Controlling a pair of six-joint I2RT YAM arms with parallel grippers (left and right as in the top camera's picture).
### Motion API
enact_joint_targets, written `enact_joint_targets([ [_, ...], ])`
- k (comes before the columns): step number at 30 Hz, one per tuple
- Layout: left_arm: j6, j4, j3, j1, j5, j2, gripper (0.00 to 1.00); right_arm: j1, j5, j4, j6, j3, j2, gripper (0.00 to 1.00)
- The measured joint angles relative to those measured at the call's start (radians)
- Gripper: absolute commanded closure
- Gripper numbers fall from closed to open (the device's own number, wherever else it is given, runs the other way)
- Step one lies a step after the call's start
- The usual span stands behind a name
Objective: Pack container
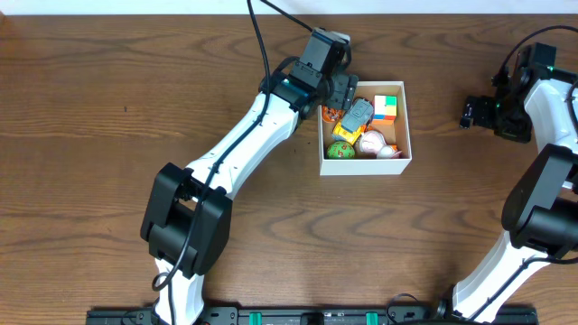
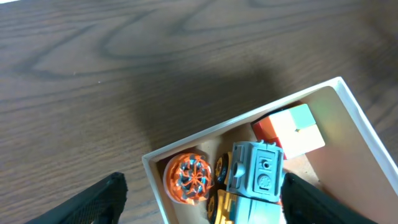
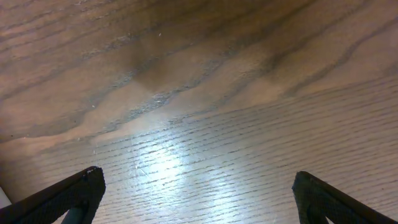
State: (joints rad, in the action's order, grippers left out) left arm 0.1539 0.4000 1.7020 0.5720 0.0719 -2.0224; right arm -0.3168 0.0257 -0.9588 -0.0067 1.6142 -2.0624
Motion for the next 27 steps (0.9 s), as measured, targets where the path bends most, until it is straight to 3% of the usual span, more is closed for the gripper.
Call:
enact_joint_targets([
  [2,-0.003,0.007,0.000,-0.010,0.000,0.012,0.00,0.000,0.000,0.000,0.000,0.000,0.000,0.01],
  [7,0.002,0.113,-0.002,-0.079,-0.027,0.144,0.02,0.000,0.000,0.000,0.000,0.000,0.000,0.01],
  [16,0.003,0.477,0.000,-0.274,-0.037,0.440,0.02,0.000,0.000,0.000,0.000,0.000,0.000,0.01],
  [21,-0.002,0.458,-0.145,-0.281,0.002,0.551,0.02,0.000,0.000,0.002,0.000,0.000,0.000,0.01],
  [27,0.001,0.259,-0.507,-0.280,0.101,0.800,0.02,0.000,0.000,0.003,0.000,0.000,0.000,0.01],
])
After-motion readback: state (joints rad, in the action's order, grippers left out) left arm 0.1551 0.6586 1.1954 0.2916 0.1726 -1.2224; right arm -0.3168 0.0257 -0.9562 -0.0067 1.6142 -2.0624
